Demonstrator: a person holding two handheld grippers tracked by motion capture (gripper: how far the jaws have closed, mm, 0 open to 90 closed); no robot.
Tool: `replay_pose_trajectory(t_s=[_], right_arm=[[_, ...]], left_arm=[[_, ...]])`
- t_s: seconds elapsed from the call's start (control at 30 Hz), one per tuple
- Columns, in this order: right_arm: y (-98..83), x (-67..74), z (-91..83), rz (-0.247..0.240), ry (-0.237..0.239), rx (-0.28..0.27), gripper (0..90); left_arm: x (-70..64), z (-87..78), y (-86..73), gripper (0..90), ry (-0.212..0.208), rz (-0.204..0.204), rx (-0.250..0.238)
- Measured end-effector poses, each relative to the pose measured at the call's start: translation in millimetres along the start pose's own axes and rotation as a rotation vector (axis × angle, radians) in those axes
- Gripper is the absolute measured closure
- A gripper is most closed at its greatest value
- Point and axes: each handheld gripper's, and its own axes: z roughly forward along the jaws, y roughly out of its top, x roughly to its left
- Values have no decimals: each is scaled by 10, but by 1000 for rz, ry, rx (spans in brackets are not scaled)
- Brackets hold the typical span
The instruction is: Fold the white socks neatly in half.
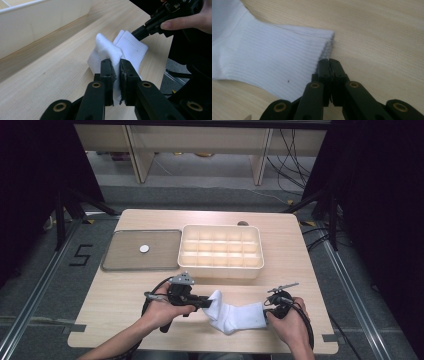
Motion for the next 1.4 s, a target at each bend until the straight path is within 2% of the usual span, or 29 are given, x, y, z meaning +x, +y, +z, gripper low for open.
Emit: replay_pose_trajectory(t_s=[0.1,0.17,0.2,0.27,0.33,0.4,0.43,0.5,0.73,0.8,0.9,1.1,1.2,1.4], right_arm=[[-3,8,5,4,5,-6,887],[-6,5,3,-8,7,-2,887],[-3,19,6,10,9,-6,887],[-3,23,6,4,9,-4,888],[-1,19,8,-11,7,-3,890],[3,37,15,4,9,-6,892],[5,47,17,9,11,-4,894],[9,58,19,3,11,-1,897],[22,113,35,-2,16,4,899],[23,120,38,-4,13,-1,899],[22,140,40,-1,17,-1,900],[29,167,44,14,13,5,899],[32,166,43,-1,16,1,899],[37,197,41,10,23,4,899]], left_arm=[[-21,20,4,817,-12,2,4],[-35,28,10,817,-5,10,8],[-36,34,13,817,-15,11,6],[-55,40,19,817,-5,12,6],[-55,49,27,817,-23,19,7],[-69,60,33,816,-13,19,5],[-67,65,36,816,-22,18,8],[-79,76,37,817,-12,17,5],[-68,93,39,816,-24,18,7],[-75,102,37,817,-8,20,-2],[-75,111,41,816,-26,19,9],[-87,131,43,816,-27,23,16],[-89,140,49,816,-28,24,16],[-97,152,56,816,-18,22,15]])
